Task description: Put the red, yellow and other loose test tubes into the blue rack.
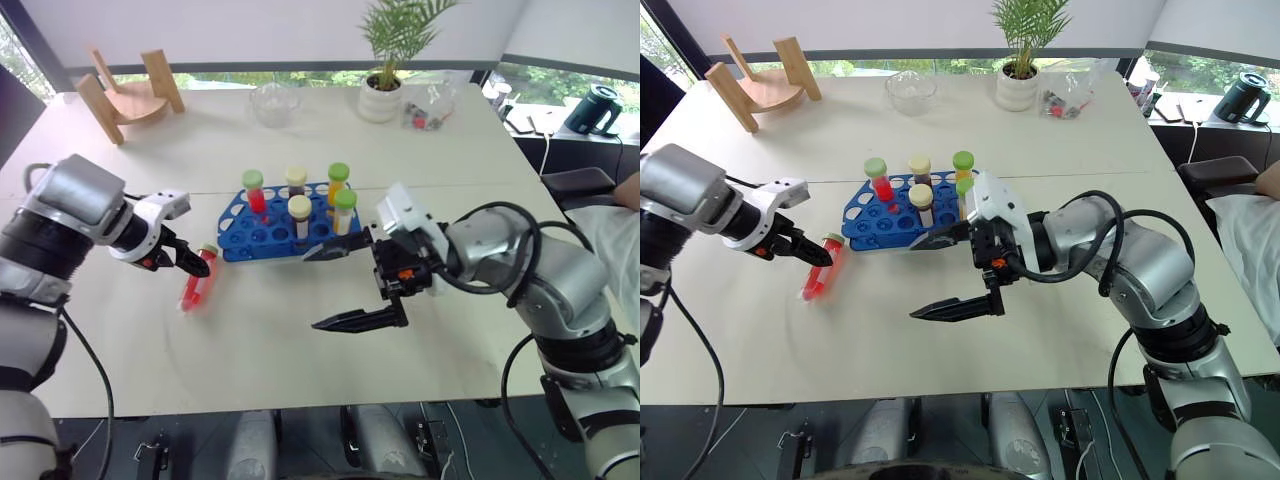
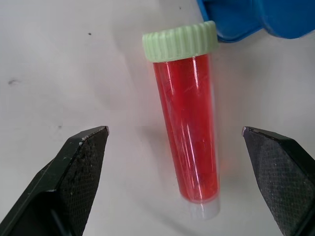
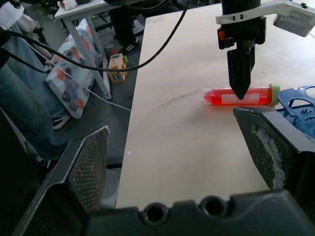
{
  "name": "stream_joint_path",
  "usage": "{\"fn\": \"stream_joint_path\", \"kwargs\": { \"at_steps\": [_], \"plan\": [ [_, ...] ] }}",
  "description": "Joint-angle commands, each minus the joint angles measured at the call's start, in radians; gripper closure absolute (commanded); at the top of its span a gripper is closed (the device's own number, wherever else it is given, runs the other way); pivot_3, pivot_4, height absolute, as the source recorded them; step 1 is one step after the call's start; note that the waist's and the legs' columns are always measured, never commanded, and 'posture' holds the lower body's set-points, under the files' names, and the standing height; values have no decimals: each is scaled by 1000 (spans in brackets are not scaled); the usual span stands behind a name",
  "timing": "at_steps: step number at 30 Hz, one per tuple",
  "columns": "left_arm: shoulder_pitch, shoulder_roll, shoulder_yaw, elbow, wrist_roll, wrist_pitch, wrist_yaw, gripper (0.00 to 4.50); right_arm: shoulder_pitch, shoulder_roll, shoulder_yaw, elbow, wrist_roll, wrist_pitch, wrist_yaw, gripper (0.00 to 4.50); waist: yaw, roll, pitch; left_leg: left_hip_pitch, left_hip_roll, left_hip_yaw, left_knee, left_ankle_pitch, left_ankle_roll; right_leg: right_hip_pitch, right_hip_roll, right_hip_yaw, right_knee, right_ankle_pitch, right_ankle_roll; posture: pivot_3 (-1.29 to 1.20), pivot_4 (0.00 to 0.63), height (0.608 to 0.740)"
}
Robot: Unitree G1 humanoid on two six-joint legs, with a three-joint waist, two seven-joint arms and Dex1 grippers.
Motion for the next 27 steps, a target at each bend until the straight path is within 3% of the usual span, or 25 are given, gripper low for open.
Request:
{"fn": "stream_joint_path", "kwargs": {
  "at_steps": [1,4,6,7,11,13,17,20,24,26,27],
  "plan": [
    [-51,-44,-47,90,59,-81,-17,0,20,-14,-11,-67,1,1,-31,24,-1,0,0,0,0,0,0,0,0,0,0,0,0,0,0,0,150,740],
    [-65,-88,-93,162,108,-156,-51,0,40,-10,-10,-90,-1,11,-69,24,0,2,-1,0,0,-1,0,0,0,0,0,0,0,0,0,0,150,740],
    [-62,-100,-125,158,134,-170,-71,551,52,-8,-6,-104,-5,15,-94,0,0,3,-1,1,0,0,0,0,0,1,0,0,0,0,0,0,150,740],
    [-60,-107,-138,159,145,-173,-79,879,56,-7,-4,-108,-8,16,-105,0,0,3,-1,1,0,-1,0,0,0,1,0,0,0,0,0,0,150,740],
    [-44,-117,-152,173,187,-190,-104,2909,60,-2,-2,-110,-10,14,-131,0,0,3,-1,1,0,0,0,0,0,1,0,0,1,0,0,0,150,740],
    [-30,-111,-148,158,191,-181,-117,3627,63,-8,-3,-108,-10,10,-132,0,0,3,-1,1,0,0,0,0,0,2,0,0,1,0,0,0,150,740],
    [1,-88,-88,108,177,-157,-111,3643,74,-22,-6,-100,-15,0,-124,0,-2,4,-2,1,0,0,0,0,0,2,0,0,1,0,0,0,150,740],
    [57,3,82,47,181,-345,-86,3643,97,-50,-30,-92,-14,-12,-106,0,-4,4,-1,1,0,0,0,0,0,1,0,0,1,0,0,0,150,740],
    [158,119,392,63,146,-877,-69,3643,144,-59,-120,-55,60,5,-103,0,-4,2,1,1,2,-1,-1,1,-1,0,0,0,2,0,-1,0,150,740],
    [171,95,688,4,-89,-832,-133,3643,171,-41,-150,25,37,-9,-137,0,-1,0,1,1,2,-2,0,1,-2,-1,1,-1,2,1,-2,0,150,740],
    [161,78,831,-27,-236,-694,-150,3643,187,-39,-163,56,32,-11,-146,0,3,-1,1,0,2,-1,0,1,-2,0,0,-1,1,1,-1,0,150,740]
  ]
}}
